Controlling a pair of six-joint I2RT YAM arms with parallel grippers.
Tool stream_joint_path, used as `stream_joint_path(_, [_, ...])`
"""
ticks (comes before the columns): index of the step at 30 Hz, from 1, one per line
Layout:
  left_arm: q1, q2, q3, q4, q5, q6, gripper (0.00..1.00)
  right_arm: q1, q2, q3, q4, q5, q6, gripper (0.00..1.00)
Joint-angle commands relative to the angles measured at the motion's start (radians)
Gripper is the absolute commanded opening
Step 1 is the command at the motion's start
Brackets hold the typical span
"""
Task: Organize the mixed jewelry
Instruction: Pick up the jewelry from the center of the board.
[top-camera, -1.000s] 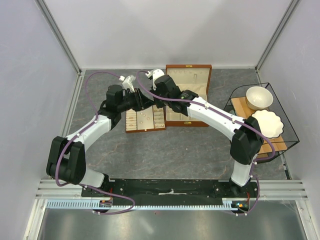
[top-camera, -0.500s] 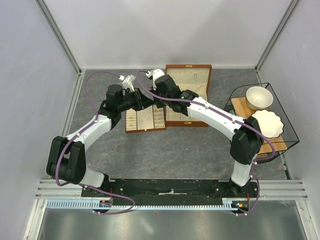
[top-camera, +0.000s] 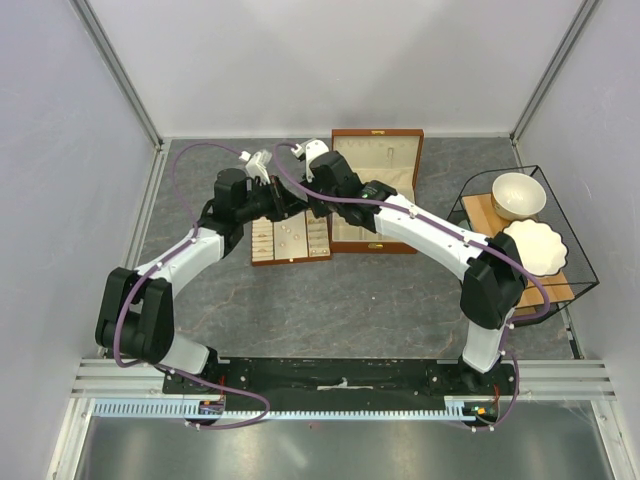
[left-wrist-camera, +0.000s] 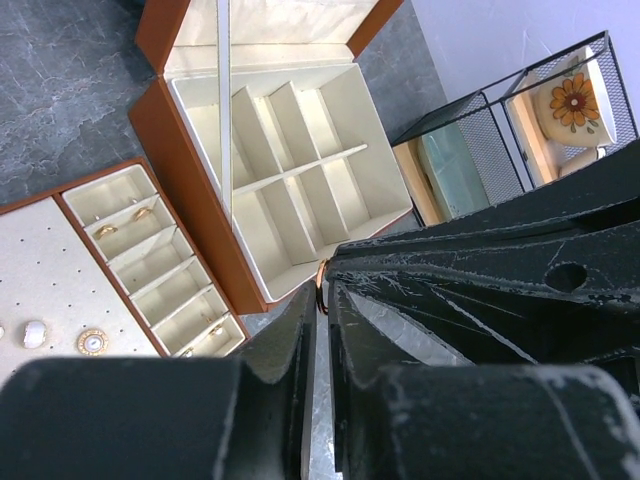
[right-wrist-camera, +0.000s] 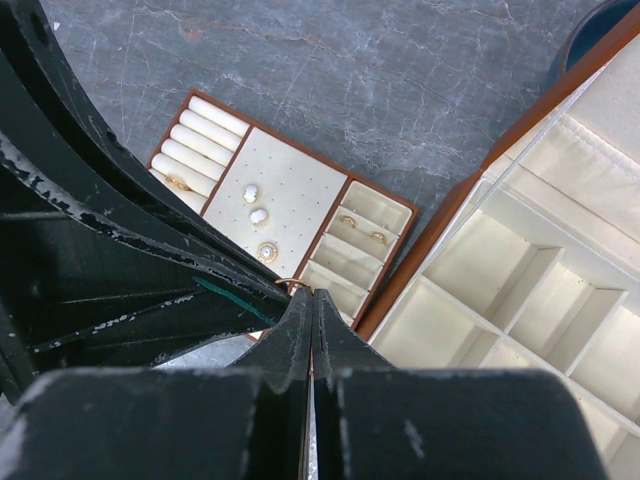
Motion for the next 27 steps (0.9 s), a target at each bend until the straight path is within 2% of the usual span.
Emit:
stream_joint_path(1, [0.013,-0.004,0.028,0.057,0.021,-0.017,0.12,-0.001,-0.04,-0.004,0.023,-0.006,0.009,0.0])
stream_joint_path(7, [0.022,-0.006,0.025,0.062,0.029,-0.024,0.01,-0.001,-0.04,-0.003,0.027,-0.01,0.013,0.0])
stream_joint_path(11, [0.021,-0.001,0.024,0.062,0.041,-0.023,0.01,-0.001,-0.041,0.0,0.024,-0.01,0.009,0.0])
stream_joint_path(14, [0.033,0.005,0.037,0.027,0.047,0.003,0.01,0.001,-0.047,0.0,0.023,-0.013,0.004,0.15])
stream_joint_path(15, [0.041,0.008,0.048,0.015,0.05,0.015,0.02,-0.001,-0.053,0.0,0.024,-0.016,0.001,0.31])
stream_joint_path(18, [0.068,0.009,0.059,-0.018,0.044,0.043,0.02,-0.001,-0.066,0.002,0.021,-0.03,-0.004,0.5])
stream_joint_path(22, [0.081,0.02,0.111,-0.12,0.018,0.164,0.02,-0.001,-0.089,-0.006,0.016,-0.036,-0.007,0.61])
stream_joint_path(26, [0.084,0.074,0.254,-0.432,-0.035,0.401,0.02,-0.001,-0.119,-0.02,0.016,-0.032,-0.019,0.62])
stream_joint_path(27, [0.087,0.097,0.296,-0.467,-0.046,0.489,0.01,-0.002,-0.133,-0.021,0.016,-0.03,-0.022,0.63])
